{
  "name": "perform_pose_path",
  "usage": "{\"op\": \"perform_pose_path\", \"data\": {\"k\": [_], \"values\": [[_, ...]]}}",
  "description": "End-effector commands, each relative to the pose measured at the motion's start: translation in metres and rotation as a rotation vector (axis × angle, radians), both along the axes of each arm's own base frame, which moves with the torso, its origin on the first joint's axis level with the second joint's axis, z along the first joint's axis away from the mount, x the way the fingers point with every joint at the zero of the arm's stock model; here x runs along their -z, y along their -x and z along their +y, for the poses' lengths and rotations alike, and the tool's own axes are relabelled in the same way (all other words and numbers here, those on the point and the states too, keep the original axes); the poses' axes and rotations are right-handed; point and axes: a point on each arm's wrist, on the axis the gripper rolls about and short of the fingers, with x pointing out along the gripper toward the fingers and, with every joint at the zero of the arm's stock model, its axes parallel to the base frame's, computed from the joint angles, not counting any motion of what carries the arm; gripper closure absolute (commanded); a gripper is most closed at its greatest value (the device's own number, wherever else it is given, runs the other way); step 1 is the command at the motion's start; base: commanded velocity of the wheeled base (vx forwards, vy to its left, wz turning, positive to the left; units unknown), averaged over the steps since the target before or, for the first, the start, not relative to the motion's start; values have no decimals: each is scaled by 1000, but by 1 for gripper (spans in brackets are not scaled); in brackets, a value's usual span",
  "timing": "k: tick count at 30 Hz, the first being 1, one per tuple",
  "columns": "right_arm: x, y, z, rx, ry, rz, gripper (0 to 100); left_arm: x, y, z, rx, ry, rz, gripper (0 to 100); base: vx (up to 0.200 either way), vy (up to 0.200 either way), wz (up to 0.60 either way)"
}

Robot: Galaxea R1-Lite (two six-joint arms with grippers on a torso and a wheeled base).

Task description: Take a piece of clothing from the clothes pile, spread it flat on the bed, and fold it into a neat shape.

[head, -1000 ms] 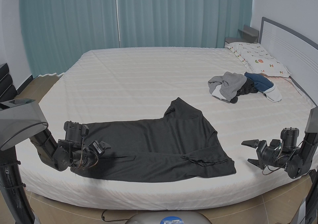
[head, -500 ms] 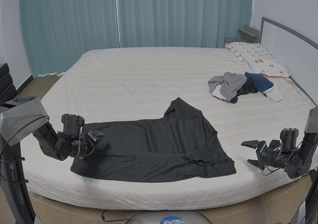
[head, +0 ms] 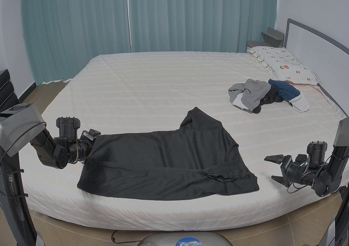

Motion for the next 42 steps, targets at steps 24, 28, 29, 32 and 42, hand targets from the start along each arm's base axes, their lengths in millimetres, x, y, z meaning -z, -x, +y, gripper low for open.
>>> {"op": "perform_pose_path", "data": {"k": [24,28,29,32,42], "values": [[0,1,0,-10,16,-5,0,14,9,-9,363,-310,191,0,0,0,0],[0,1,0,-10,17,-6,0,16,7,-9,337,-337,199,0,0,0,0],[0,1,0,-11,18,-6,0,17,6,-9,327,-348,205,0,0,0,0],[1,1,0,-12,19,-5,0,17,6,-8,316,-359,206,0,0,0,0],[0,2,0,-13,20,-8,0,22,2,-8,319,-361,209,100,0,0,0]]}}
